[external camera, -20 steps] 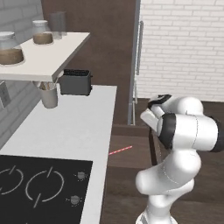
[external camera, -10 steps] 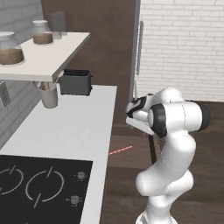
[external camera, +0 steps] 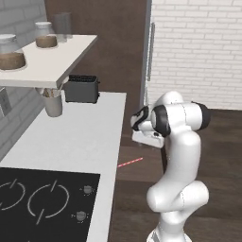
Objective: Take a straw from the drawer in front and place it inside the glass cup on the dining counter.
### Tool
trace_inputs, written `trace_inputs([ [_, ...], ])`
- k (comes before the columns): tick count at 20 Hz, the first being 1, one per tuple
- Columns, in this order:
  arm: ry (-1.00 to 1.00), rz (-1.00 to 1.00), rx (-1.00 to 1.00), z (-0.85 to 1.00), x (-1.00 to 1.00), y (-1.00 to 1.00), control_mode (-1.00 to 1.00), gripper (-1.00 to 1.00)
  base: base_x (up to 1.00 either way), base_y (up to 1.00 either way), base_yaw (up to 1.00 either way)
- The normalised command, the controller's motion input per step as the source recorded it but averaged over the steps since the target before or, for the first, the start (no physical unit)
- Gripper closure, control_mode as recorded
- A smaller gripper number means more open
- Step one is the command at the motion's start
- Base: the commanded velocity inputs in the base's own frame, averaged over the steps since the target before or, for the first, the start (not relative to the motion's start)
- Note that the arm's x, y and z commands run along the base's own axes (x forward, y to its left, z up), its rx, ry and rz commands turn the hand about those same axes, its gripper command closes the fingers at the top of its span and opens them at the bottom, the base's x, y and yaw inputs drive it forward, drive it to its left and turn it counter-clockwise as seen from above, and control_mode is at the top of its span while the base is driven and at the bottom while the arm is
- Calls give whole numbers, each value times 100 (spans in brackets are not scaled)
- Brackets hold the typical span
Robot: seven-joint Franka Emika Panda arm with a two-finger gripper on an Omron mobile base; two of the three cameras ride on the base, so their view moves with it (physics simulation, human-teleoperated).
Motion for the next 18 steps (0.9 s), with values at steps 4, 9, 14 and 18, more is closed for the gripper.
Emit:
trace_inputs([
  [4,3,0,-8,-41,-9,-5,-100,-100,0,0,0],
  [9,-1,1,-7,-28,-27,-22,-100,-100,0,0,0],
  [14,-7,3,-7,-26,-27,-27,-100,-100,0,0,0],
  [18,-8,3,-7,-24,-26,-36,-100,-100,0,0,0],
])
